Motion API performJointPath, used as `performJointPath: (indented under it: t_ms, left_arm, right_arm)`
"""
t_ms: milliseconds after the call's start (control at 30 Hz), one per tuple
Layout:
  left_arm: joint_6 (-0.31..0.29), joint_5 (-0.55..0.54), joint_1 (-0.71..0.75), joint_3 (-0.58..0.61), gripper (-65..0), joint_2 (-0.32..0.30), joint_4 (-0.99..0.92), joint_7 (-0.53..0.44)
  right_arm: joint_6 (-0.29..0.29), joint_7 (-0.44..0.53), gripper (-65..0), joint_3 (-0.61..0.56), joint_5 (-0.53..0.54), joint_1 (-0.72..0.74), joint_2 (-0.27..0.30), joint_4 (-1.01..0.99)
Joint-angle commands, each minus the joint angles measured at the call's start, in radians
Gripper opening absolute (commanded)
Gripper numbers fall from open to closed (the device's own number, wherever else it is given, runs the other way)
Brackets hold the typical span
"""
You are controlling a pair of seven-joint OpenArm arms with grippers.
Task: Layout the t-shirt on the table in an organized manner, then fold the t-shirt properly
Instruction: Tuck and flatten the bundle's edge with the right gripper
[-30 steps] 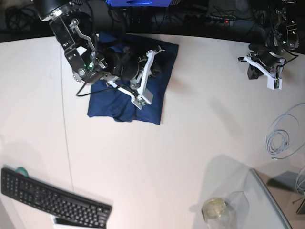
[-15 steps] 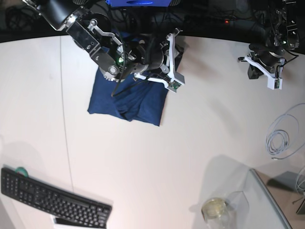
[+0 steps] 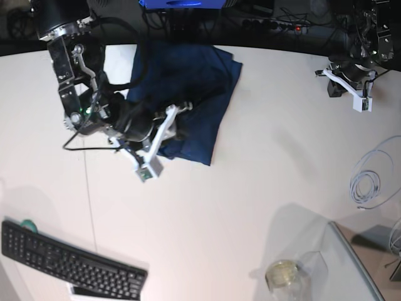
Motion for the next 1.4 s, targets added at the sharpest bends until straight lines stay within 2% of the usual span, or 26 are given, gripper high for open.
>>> performJointPath:
  t_ms: [0,300,467,767,1067,1133,1233,1367]
  left_arm:
    - [-0.002,-0.006,-0.001,-0.007,-65.0,-0.019,0.015,-0.018]
    - [-0.002,-0.006,-0.007,-0.007,-65.0,-0.019,0.023,-0.018]
    - [-0.002,-0.006,-0.004,-0.007,-65.0,-0.02,0.017,-0.018]
    - [-0.002,-0.006,-0.002,-0.007,-65.0,-0.02,0.015,-0.018]
    - [-0.002,-0.006,-0.007,-0.007,-65.0,-0.02,0.015,-0.018]
    - [-0.002,-0.006,-0.007,-0.007,-65.0,-0.02,0.015,-0.018]
    - [-0.002,-0.006,-0.005,-0.007,-65.0,-0.02,0.015,-0.018]
    - [-0.002,-0.006,-0.007,-0.007,-65.0,-0.02,0.015,-0.018]
  right_arm:
    - [0.011,0.01,-43.5,0.026,0.023,0.013,-0.022,-0.021]
    - [0.013,0.016,-43.5,0.049,0.023,0.098,-0.024,-0.23]
    - [0.013,0.09,-43.5,0.048,0.023,0.101,-0.019,-0.249]
    - [0.013,0.097,-43.5,0.049,0.022,0.125,0.01,-0.29]
    - [0.013,0.099,-44.6,0.043,0.022,0.15,0.004,-0.361]
    - [0.016,0.099,-50.4,0.041,0.022,0.15,0.002,-0.361]
    - [0.019,0.099,-64.4,0.041,0.023,0.15,-0.001,-0.359]
    - [0.019,0.093,-64.1,0.041,0.028,0.148,-0.002,-0.325]
